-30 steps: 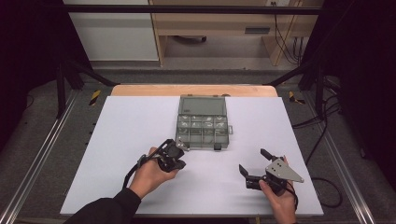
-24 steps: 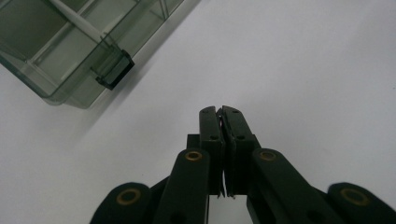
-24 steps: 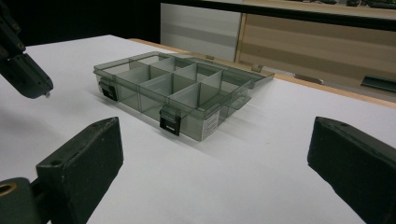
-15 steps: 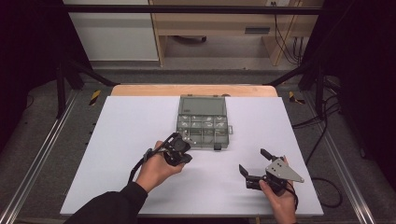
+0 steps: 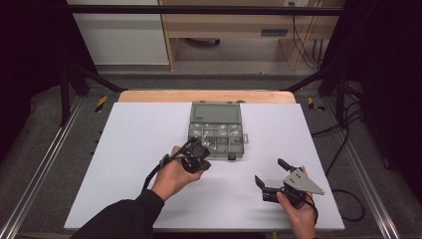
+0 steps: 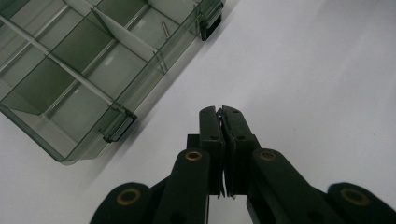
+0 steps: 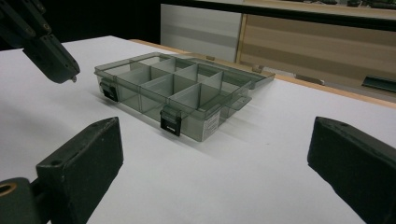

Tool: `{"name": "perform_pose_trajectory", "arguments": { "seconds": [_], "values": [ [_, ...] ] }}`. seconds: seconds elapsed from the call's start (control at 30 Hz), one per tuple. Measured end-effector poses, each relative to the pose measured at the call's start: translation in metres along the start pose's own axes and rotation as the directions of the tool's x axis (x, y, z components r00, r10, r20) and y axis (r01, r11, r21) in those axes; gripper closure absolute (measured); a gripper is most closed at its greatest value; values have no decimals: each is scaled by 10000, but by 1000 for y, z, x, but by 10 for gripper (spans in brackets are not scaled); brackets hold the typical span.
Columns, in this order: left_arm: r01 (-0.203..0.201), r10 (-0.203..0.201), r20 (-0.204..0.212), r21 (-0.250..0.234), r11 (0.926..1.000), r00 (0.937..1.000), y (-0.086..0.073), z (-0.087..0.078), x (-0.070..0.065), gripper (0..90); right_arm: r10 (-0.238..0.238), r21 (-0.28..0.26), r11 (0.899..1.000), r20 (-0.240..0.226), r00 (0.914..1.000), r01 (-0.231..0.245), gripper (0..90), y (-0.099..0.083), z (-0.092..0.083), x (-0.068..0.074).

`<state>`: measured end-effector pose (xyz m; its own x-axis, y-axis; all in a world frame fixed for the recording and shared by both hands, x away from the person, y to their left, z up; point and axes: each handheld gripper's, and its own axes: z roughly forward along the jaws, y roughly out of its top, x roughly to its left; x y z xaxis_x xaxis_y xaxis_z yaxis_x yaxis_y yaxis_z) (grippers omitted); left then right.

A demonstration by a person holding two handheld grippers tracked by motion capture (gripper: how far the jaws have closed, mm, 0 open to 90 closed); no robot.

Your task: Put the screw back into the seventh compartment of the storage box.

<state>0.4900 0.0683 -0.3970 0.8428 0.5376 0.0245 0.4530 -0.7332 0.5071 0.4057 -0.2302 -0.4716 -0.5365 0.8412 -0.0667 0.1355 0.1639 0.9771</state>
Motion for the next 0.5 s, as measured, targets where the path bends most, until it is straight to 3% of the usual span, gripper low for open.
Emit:
{"name": "perform_pose_trajectory", "arguments": {
  "seconds": [0.5],
  "values": [
    [24,-23,90,-166,9999,10000,6,1,-1,877,-4,-7,10000,5,10000,4,34,0,0,0]
  ]
}}
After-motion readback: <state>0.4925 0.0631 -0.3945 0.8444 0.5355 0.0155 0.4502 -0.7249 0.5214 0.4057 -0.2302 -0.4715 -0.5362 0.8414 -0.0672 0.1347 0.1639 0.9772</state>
